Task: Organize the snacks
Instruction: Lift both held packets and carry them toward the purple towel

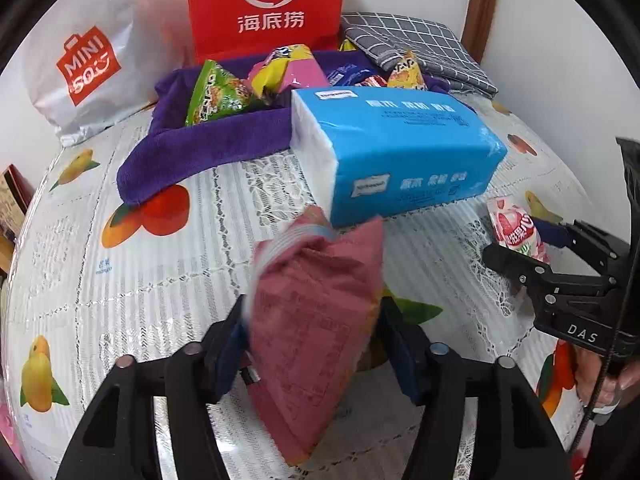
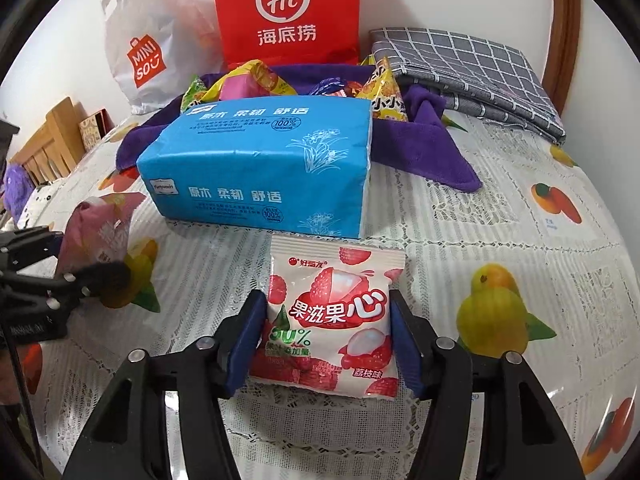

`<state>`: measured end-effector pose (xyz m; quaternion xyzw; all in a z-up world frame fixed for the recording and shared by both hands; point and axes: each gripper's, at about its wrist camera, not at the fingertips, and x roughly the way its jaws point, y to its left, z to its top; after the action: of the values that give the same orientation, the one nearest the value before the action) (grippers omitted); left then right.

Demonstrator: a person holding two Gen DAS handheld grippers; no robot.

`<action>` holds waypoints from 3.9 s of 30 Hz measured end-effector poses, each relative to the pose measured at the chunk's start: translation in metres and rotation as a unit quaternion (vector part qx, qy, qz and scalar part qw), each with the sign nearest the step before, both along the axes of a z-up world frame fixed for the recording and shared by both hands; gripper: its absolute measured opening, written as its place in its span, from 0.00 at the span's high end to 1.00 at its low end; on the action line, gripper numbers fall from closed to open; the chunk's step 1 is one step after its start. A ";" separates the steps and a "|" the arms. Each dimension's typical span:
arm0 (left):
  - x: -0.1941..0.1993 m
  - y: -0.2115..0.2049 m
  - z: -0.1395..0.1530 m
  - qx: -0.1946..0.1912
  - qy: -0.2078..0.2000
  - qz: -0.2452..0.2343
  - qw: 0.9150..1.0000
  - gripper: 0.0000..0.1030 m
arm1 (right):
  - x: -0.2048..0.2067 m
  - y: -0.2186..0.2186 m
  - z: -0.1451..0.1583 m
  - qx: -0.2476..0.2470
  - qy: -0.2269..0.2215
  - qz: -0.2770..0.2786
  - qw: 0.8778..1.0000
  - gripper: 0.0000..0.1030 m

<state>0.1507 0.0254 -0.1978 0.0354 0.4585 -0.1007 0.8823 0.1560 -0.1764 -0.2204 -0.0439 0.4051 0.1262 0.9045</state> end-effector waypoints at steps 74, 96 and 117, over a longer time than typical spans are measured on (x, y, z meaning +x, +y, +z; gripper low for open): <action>0.022 0.016 0.175 -0.107 -0.043 0.007 0.993 0.64 | -0.013 0.009 0.196 0.066 -0.082 -0.015 0.994 0.42; 0.077 0.025 0.201 -0.120 -0.068 0.027 0.990 0.64 | 0.054 0.013 0.219 0.068 -0.070 0.002 0.995 0.42; 0.135 0.028 0.197 -0.120 -0.067 0.034 0.990 0.64 | 0.117 0.030 0.210 0.059 -0.064 0.015 0.996 0.42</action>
<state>0.2857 0.0538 -0.0003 -0.0794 0.3837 -0.1221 0.9119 0.2730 -0.1464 -0.0106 -0.0049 0.3372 0.1600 0.9277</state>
